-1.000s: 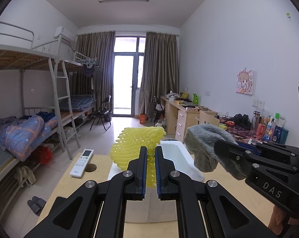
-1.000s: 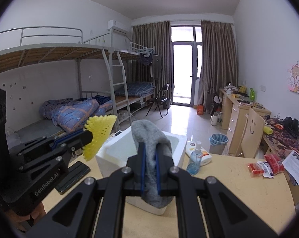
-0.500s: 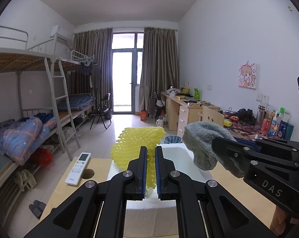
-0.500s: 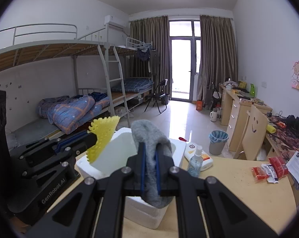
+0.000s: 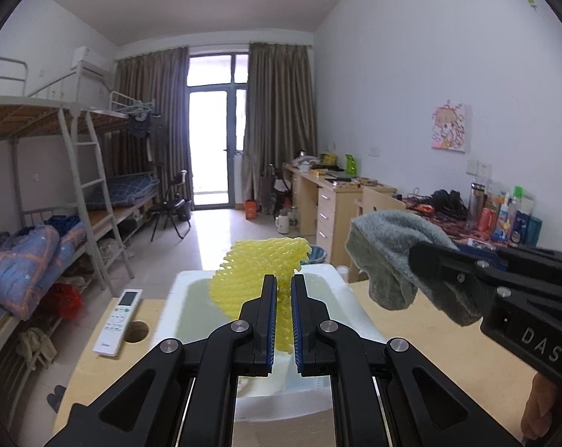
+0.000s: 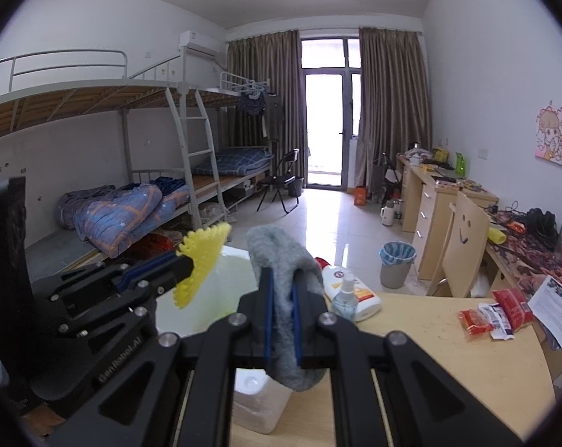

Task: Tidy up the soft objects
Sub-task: 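Carry the net with the left tool over the foam box and open it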

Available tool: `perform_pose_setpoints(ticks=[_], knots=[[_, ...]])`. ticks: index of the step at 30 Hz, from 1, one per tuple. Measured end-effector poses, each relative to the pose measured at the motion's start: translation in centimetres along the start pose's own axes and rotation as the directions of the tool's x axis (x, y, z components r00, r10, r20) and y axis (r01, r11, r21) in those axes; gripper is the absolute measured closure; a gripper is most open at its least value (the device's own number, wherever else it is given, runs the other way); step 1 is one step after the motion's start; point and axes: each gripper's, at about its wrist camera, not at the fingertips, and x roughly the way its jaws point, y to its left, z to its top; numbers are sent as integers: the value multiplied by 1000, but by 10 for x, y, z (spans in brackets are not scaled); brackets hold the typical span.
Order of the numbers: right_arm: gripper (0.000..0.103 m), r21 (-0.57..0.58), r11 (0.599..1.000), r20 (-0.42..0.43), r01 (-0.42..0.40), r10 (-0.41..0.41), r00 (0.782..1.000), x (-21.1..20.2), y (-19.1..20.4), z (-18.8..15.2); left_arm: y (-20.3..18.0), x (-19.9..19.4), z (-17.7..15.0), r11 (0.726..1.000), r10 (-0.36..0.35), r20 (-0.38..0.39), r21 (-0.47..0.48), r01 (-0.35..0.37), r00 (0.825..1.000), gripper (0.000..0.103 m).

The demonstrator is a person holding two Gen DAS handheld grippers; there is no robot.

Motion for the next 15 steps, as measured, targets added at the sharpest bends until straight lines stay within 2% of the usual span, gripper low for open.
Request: perform_pose_setpoints(ticks=[15], knots=[[92, 15, 1000, 3, 5, -5, 1000, 3, -4, 0, 7, 11, 1, 1000, 9, -21, -12, -10, 1000, 95]])
